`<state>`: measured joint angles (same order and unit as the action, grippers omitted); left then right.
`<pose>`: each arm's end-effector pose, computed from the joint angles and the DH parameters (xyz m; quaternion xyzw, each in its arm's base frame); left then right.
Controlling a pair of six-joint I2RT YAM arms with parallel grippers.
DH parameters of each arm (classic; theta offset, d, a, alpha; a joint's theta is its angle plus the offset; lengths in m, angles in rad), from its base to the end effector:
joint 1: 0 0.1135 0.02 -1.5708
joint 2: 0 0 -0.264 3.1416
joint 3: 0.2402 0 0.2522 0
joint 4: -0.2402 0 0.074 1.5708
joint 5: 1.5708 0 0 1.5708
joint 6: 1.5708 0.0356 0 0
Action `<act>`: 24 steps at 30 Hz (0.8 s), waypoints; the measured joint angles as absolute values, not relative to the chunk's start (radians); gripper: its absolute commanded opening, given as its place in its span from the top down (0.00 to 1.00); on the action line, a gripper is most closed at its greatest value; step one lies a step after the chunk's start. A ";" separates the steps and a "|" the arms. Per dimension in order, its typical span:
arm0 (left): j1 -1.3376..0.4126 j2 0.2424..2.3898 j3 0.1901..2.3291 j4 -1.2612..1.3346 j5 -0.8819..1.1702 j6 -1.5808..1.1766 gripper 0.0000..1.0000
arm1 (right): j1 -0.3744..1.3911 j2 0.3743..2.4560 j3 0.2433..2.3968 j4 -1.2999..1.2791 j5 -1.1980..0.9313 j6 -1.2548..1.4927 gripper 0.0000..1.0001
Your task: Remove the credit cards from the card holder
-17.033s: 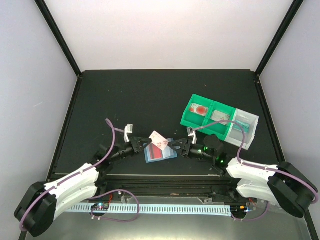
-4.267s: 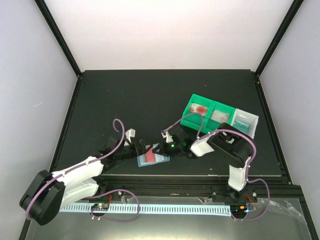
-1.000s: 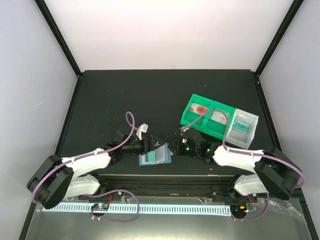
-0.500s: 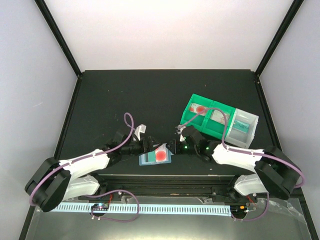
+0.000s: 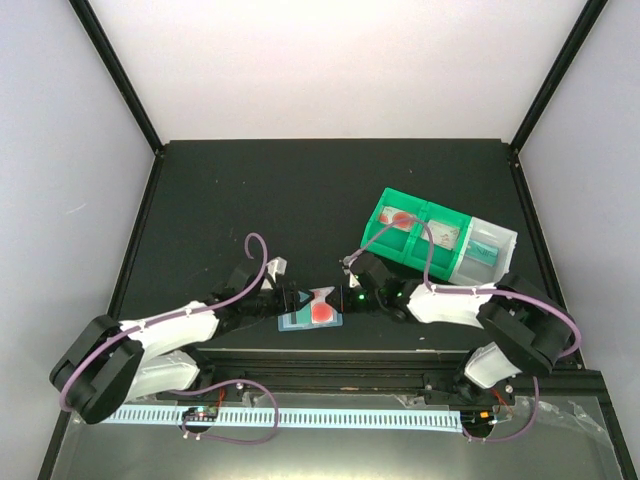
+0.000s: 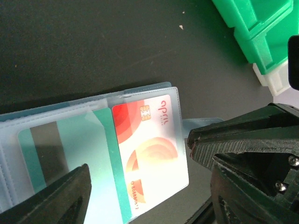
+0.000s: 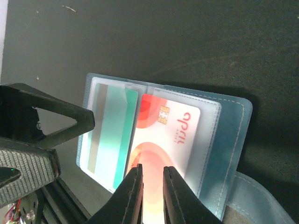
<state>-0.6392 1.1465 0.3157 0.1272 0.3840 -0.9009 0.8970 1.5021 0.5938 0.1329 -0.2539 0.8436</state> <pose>0.1545 -0.1314 0.1444 -0.0367 0.8936 -0.4114 0.1755 0.1660 0.2223 0.1447 -0.0734 0.9129 0.3690 0.1584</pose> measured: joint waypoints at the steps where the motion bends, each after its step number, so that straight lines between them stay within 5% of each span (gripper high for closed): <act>1: -0.639 1.153 0.315 0.130 0.384 -0.899 0.35 | 0.897 1.509 0.595 0.133 -0.253 0.844 0.85; 20: -0.639 1.303 0.280 0.311 0.418 -0.938 0.54 | 0.910 1.598 0.611 0.111 -0.196 0.836 0.94; 24: -0.640 1.346 0.277 0.368 0.441 -0.966 0.68 | 0.910 1.599 0.610 0.116 -0.193 0.836 0.95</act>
